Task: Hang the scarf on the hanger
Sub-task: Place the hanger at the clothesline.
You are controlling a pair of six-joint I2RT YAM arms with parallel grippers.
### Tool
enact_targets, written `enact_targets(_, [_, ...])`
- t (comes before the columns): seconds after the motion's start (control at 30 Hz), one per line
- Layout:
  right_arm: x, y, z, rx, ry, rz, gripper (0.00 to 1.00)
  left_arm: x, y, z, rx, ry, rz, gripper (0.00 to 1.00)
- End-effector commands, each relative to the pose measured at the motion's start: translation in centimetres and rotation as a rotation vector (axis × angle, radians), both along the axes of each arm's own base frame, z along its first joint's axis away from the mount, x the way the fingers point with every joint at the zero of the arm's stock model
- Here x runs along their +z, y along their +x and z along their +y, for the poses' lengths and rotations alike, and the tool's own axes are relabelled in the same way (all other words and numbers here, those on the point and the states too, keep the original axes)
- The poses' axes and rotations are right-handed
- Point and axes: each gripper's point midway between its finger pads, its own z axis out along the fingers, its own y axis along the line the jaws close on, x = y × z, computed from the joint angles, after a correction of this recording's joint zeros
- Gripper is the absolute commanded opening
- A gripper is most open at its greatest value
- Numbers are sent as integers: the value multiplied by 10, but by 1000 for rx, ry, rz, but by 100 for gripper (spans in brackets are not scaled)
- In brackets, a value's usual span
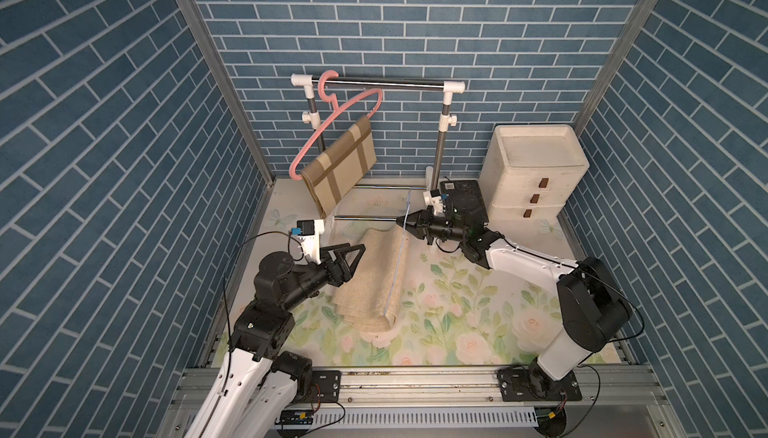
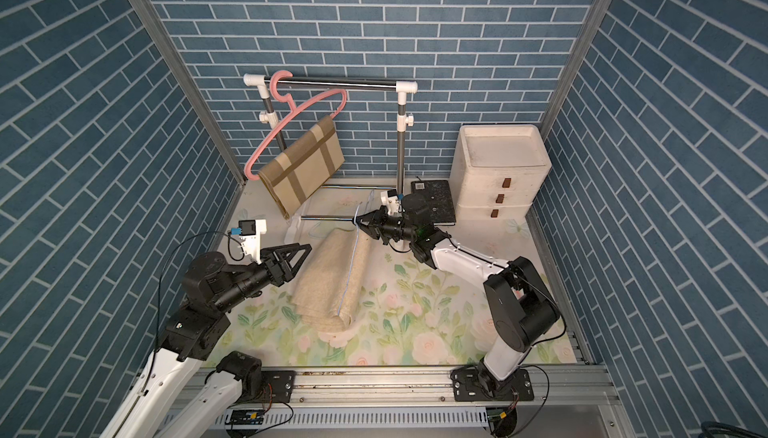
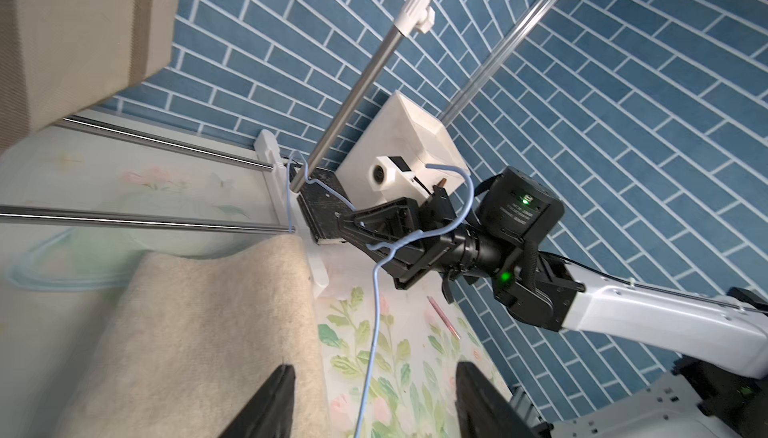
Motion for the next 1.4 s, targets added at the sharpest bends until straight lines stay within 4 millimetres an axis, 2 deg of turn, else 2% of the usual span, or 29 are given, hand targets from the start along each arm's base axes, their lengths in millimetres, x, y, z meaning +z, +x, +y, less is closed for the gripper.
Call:
enact_targets(0.0, [36, 6, -2, -33, 52, -41, 0, 4, -5, -23, -54, -3, -22, 66])
enact_targets(0.07, [42, 7, -2, -40, 59, -52, 0, -10, 1, -36, -58, 30, 7, 66])
enact_targets(0.27, [51, 11, -3, -58, 67, -69, 0, -29, 21, -57, -40, 102, -5, 66])
enact_targets(0.47, [57, 12, -4, -69, 79, -82, 0, -51, 29, -78, -88, 139, 28, 59])
enact_targets(0.7, [68, 13, -4, -72, 107, -98, 0, -68, 30, -88, -115, 148, 56, 45])
enact_targets(0.83, [72, 14, -4, -75, 112, -109, 0, -74, 29, -91, -133, 147, 70, 28])
enact_targets(0.93, [76, 14, -4, -79, 119, -118, 0, -72, 27, -94, -151, 137, 72, 15])
enact_targets(1.03, [80, 15, -5, -81, 123, -132, 0, -62, 28, -95, -150, 125, 54, 0])
enact_targets(1.3, [84, 15, -14, -83, 59, -213, 0, -26, 35, -94, -116, 96, -7, 0])
enact_targets(1.37, [80, 17, -20, -91, 16, -239, 6, -14, 39, -91, -89, 98, -22, 0])
